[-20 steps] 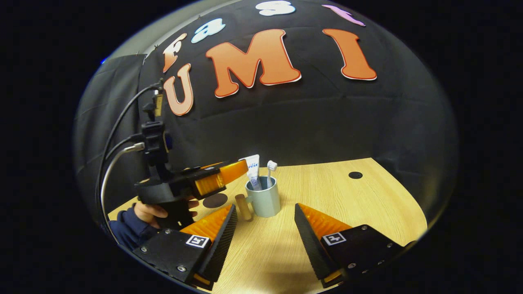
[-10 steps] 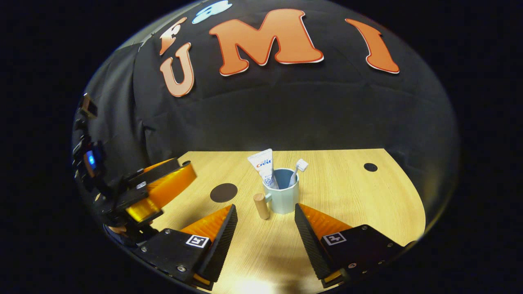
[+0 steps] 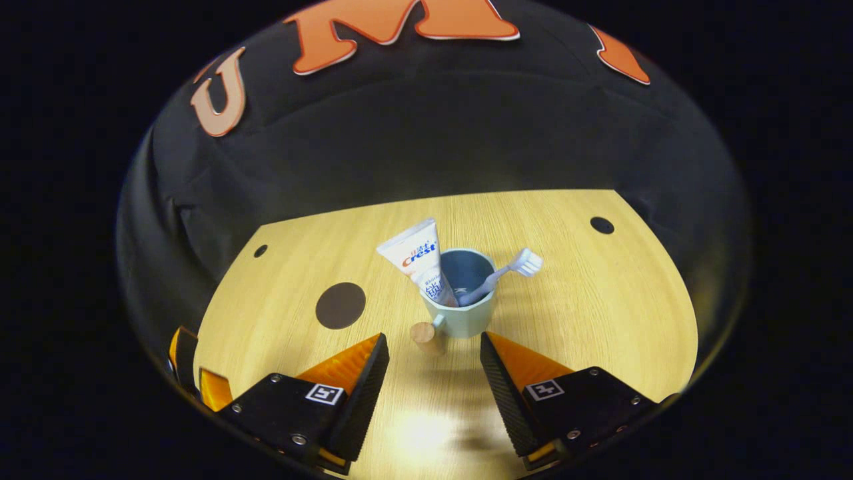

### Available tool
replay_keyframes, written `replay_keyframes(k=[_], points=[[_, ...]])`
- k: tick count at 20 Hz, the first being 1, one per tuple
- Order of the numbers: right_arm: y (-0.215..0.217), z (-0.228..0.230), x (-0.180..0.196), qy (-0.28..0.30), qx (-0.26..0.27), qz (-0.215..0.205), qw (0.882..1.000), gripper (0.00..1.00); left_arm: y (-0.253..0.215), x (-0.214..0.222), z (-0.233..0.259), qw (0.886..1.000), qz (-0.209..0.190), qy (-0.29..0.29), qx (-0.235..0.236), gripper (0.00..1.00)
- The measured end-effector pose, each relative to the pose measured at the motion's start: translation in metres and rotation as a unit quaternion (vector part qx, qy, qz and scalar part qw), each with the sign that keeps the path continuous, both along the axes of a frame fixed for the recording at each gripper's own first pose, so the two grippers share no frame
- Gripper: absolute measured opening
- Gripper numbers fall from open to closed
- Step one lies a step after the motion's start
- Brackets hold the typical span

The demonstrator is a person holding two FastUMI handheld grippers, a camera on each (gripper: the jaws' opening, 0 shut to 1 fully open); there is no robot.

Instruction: Put the toothbrush and toothpaste on the desktop into the cup, then pick up the cup and place it on the coaster on the desktop.

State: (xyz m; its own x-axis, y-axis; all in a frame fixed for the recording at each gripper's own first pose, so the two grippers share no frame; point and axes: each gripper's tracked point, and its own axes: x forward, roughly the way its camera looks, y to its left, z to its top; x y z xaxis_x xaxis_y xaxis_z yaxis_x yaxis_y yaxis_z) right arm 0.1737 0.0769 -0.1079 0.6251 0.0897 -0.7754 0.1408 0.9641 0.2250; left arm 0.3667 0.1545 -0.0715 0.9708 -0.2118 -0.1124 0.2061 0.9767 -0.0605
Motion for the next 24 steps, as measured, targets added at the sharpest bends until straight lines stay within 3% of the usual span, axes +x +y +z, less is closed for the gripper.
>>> replay_keyframes(k=[1, 2, 3, 8, 13, 17, 20, 21, 24], points=[[0.001, -0.006, 0.005, 0.017, -0.001, -0.008, 1.0, 0.75, -0.002, -0.002, -0.007, 1.0, -0.003, 0.004, -0.005, 0.97], [0.003, -0.012, 0.01, 0.031, 0.0, -0.016, 0.999, 0.82, -0.004, -0.003, -0.013, 1.0, -0.006, 0.008, -0.01, 0.97], [0.004, -0.018, 0.014, 0.048, 0.0, -0.024, 0.999, 0.82, -0.004, -0.003, -0.02, 1.0, -0.008, 0.014, -0.013, 0.97], [-0.003, -0.04, 0.027, 0.099, -0.034, -0.069, 0.992, 0.77, -0.013, -0.008, -0.043, 0.999, -0.024, 0.029, -0.029, 0.98], [-0.01, -0.06, 0.03, 0.125, -0.038, -0.085, 0.988, 0.7, -0.016, -0.008, -0.057, 0.998, -0.031, 0.041, -0.048, 0.98], [-0.004, -0.06, 0.03, 0.121, -0.052, -0.085, 0.988, 0.55, -0.017, -0.009, -0.062, 0.997, -0.032, 0.047, -0.055, 0.98], [0.004, -0.059, 0.033, 0.122, -0.05, -0.083, 0.988, 0.29, -0.017, -0.01, -0.065, 0.997, -0.031, 0.049, -0.056, 0.97], [0.004, -0.058, 0.033, 0.123, -0.049, -0.08, 0.988, 0.33, -0.016, -0.011, -0.065, 0.997, -0.03, 0.05, -0.057, 0.98], [0.004, -0.06, 0.035, 0.117, -0.056, -0.066, 0.989, 0.24, -0.015, -0.009, -0.071, 0.996, -0.027, 0.058, -0.056, 0.98]])
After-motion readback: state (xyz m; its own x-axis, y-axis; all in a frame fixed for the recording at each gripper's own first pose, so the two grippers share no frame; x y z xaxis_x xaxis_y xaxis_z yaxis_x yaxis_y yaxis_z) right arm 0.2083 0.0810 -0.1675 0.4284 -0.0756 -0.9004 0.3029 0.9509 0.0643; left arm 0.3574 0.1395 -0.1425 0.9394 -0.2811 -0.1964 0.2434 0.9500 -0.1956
